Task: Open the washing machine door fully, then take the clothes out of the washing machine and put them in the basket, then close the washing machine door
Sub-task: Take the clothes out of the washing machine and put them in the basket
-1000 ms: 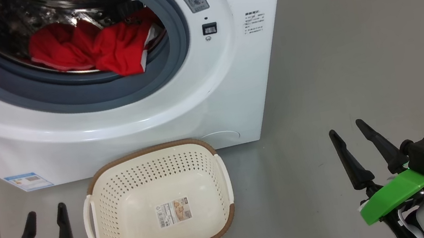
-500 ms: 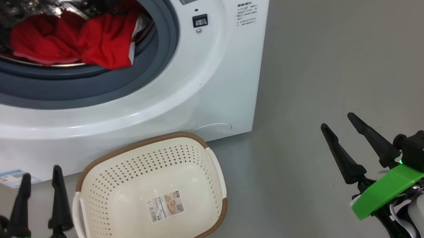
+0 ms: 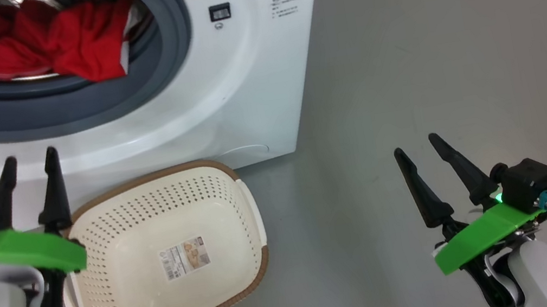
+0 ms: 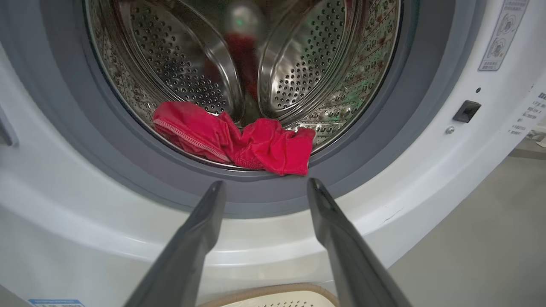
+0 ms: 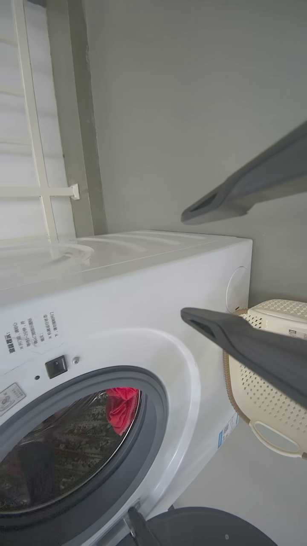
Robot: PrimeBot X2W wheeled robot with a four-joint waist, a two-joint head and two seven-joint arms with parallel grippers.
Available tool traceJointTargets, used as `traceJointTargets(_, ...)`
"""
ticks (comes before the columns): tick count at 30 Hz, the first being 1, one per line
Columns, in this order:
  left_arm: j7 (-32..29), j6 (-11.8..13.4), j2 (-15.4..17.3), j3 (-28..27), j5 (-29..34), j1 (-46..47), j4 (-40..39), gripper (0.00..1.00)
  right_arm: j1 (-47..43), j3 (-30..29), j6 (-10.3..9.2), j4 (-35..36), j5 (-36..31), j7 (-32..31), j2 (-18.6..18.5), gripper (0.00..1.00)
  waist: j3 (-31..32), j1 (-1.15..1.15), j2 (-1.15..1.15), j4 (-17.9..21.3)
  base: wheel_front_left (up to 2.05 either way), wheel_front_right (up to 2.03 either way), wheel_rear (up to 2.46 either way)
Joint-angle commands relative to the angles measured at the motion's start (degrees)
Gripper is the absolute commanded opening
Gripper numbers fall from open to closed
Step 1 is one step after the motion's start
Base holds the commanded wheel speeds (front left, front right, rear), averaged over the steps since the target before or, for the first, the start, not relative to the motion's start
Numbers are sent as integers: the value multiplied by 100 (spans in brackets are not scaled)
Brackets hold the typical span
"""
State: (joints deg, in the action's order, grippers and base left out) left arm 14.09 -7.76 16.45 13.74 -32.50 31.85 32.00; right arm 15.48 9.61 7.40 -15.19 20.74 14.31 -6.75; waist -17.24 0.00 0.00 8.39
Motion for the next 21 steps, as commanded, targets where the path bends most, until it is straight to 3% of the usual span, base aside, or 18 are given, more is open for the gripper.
traceJointTargets(1, -50, 27, 300, -19, -73, 414, 46, 100, 124, 145, 9, 171, -67, 69, 61, 100, -172, 0, 0, 154, 0, 0, 0)
traceJointTargets(21, -1268, 27, 587, 1186, -911, 2515, 1261, 100, 530, 394, 9, 220, -85, 69, 335, 100, -788, 0, 0, 596, 0, 0, 0)
